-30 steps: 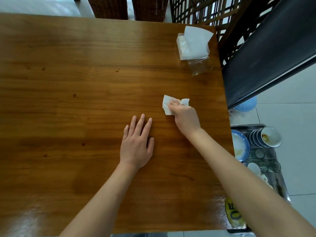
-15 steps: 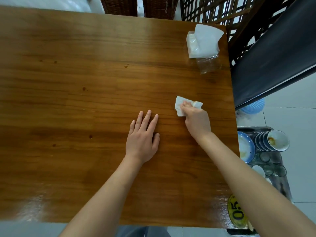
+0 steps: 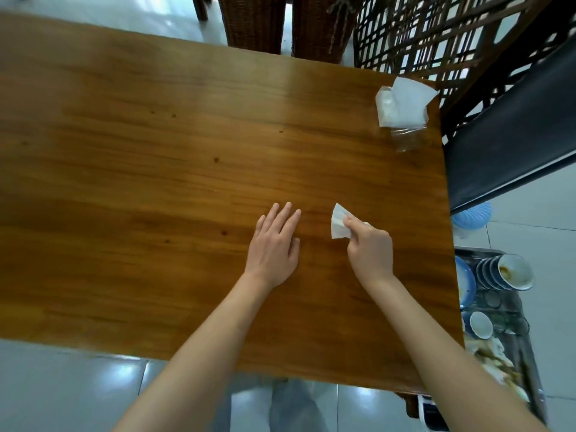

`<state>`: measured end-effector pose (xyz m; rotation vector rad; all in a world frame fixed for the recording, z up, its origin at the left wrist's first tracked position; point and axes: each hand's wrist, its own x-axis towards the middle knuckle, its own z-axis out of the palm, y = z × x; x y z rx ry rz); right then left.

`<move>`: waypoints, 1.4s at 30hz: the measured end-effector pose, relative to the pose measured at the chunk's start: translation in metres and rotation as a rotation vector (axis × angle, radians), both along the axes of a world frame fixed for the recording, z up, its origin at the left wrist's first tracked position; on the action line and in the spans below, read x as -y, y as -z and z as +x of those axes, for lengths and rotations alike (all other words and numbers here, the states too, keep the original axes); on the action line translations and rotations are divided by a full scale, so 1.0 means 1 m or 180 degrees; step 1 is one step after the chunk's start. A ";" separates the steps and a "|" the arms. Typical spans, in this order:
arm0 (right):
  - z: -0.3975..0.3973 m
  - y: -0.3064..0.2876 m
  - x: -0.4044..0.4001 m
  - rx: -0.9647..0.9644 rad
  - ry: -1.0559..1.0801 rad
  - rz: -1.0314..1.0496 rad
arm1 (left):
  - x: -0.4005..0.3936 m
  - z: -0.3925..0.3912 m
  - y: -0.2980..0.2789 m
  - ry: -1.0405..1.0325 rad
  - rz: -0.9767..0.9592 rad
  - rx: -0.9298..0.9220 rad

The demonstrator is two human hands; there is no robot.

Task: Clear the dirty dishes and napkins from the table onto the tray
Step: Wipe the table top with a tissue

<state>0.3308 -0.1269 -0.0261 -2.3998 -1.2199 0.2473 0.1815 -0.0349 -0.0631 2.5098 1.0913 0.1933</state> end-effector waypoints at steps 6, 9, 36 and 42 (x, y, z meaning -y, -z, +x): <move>-0.088 -0.004 -0.035 -0.0257 0.0104 -0.0063 | -0.064 -0.124 -0.009 -0.0262 0.0039 -0.0045; -0.135 -0.004 -0.061 -0.0355 0.0194 -0.0063 | -0.107 -0.183 -0.012 -0.0449 0.0034 -0.0106; -0.254 0.018 -0.147 -0.0068 -0.0151 -0.0893 | -0.209 -0.247 0.017 -0.0132 -0.0008 -0.0599; -0.273 0.025 -0.174 0.0016 -0.0437 -0.0579 | -0.211 -0.246 0.015 -0.0160 0.0024 -0.0502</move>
